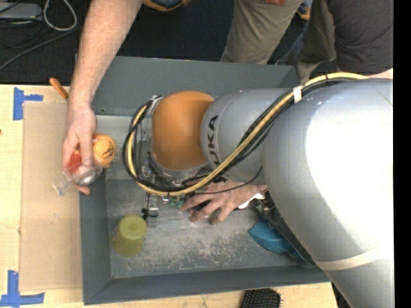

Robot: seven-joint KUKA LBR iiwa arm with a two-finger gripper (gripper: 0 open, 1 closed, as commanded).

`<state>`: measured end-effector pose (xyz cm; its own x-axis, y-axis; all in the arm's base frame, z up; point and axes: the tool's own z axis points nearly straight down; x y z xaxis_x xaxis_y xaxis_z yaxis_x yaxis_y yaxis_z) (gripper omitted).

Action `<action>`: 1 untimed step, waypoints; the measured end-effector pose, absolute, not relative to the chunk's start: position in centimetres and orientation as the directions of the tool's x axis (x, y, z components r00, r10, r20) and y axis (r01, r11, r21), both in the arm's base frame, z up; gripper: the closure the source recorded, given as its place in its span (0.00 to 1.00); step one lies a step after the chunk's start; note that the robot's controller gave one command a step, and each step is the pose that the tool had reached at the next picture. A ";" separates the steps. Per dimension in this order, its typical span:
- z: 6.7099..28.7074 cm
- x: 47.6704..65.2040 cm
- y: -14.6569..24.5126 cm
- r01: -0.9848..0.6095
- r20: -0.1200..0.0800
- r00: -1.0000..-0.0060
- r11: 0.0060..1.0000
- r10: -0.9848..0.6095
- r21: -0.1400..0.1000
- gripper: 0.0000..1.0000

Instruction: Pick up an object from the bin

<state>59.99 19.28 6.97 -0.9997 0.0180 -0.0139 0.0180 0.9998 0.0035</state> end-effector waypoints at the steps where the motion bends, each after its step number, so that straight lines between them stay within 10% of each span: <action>1: 7.0 60.0 19.0 -0.030 -0.010 -1.000 1.000 -0.030 0.002 0.00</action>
Offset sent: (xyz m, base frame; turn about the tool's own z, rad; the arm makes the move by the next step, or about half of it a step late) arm -0.0271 0.0080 0.0003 0.0529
